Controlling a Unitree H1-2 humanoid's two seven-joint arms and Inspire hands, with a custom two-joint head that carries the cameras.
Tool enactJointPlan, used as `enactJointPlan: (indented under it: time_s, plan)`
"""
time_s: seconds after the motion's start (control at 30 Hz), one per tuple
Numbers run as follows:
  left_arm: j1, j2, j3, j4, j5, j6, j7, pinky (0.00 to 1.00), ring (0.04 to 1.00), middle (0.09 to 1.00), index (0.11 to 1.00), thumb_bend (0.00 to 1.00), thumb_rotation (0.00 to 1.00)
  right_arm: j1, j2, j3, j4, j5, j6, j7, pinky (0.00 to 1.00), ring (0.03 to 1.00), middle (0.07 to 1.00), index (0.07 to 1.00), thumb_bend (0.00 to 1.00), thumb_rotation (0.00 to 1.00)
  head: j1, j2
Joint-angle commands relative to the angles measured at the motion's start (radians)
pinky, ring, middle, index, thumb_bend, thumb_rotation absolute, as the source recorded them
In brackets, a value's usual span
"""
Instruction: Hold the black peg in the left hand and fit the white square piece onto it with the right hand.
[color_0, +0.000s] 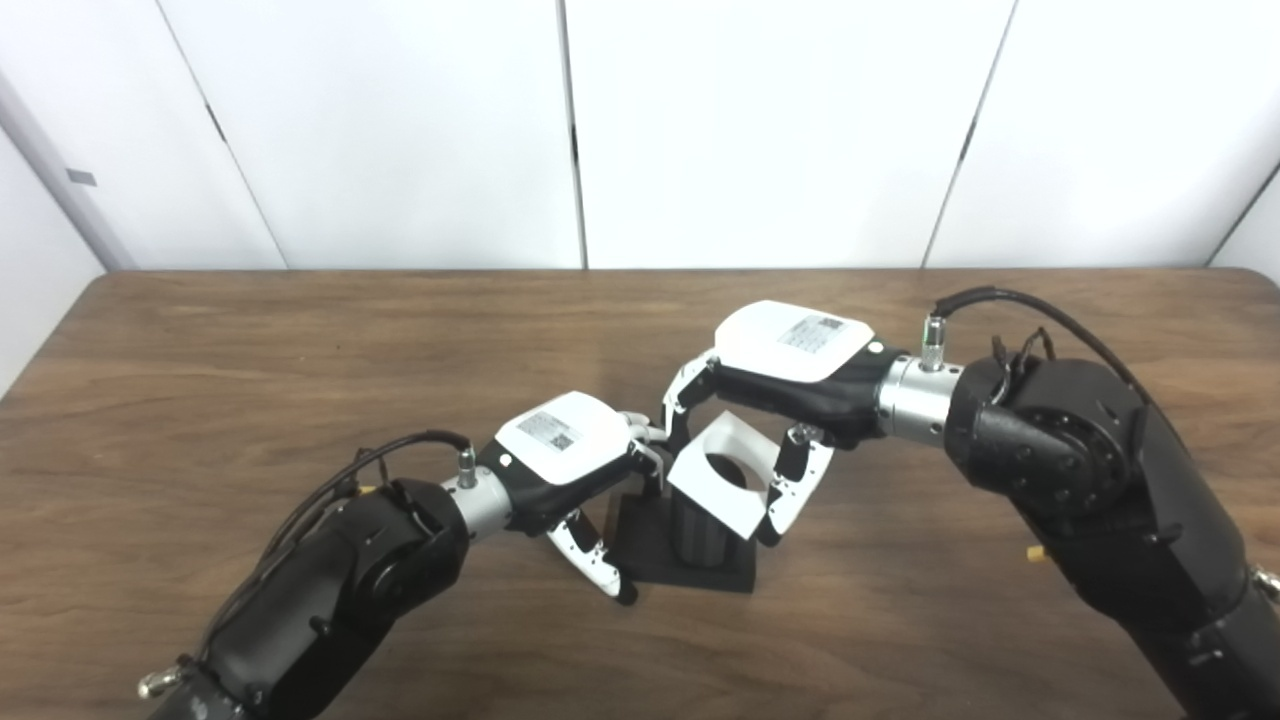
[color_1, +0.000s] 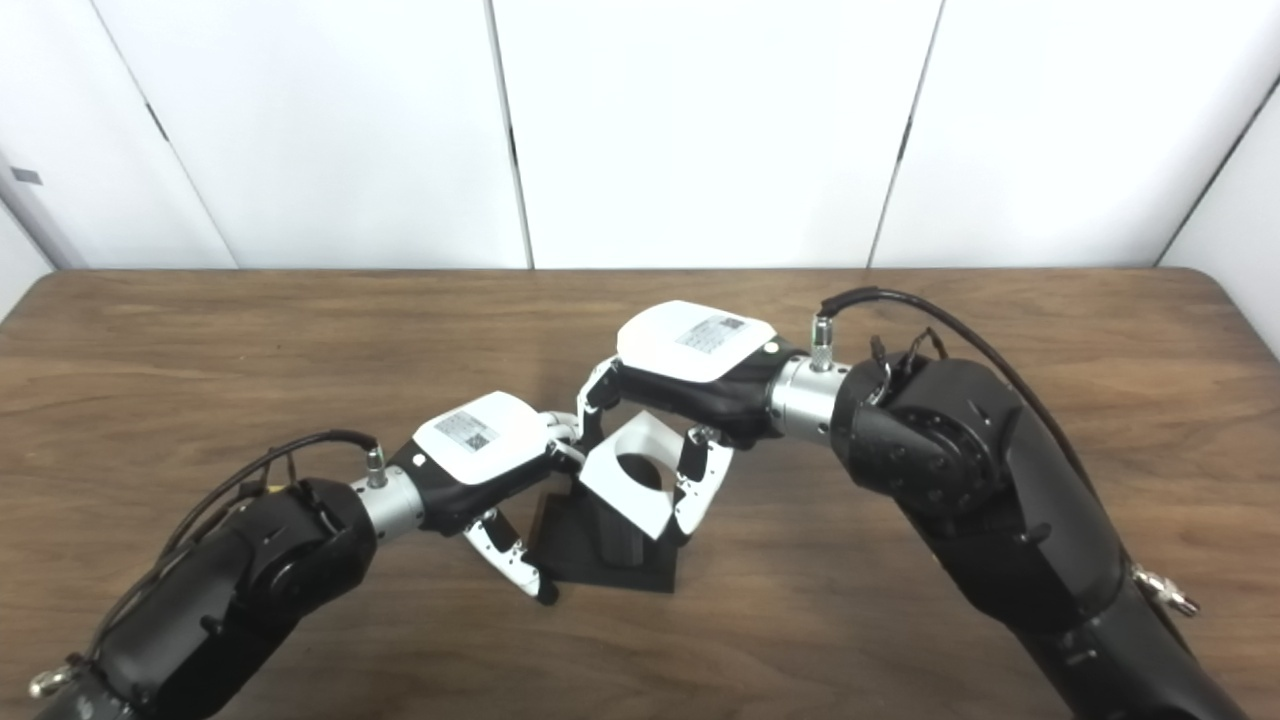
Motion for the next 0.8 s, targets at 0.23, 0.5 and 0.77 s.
enactJointPlan:
  time_s: [0.23,0.5,0.77]
  plan:
    - [0.044,-0.001,-0.055,0.006,0.053,0.007,-0.083,0.77,0.908,0.887,0.493,0.52,0.08,-0.032,0.037,0.016,-0.004,-0.012,-0.021,-0.033,0.74,0.751,0.740,0.477,0.52,0.13,0.003,0.008]
    - [0.044,-0.002,-0.057,0.014,0.053,-0.003,-0.071,0.77,0.894,0.893,0.493,0.52,0.08,-0.024,0.057,0.033,-0.005,-0.016,-0.022,-0.033,0.74,0.747,0.743,0.477,0.52,0.13,0.001,0.008]
    - [0.043,-0.009,-0.053,0.021,0.046,-0.003,-0.061,0.77,0.892,0.897,0.492,0.52,0.08,-0.021,0.060,0.048,0.002,-0.025,-0.031,-0.029,0.74,0.743,0.740,0.477,0.52,0.13,0.004,0.009]
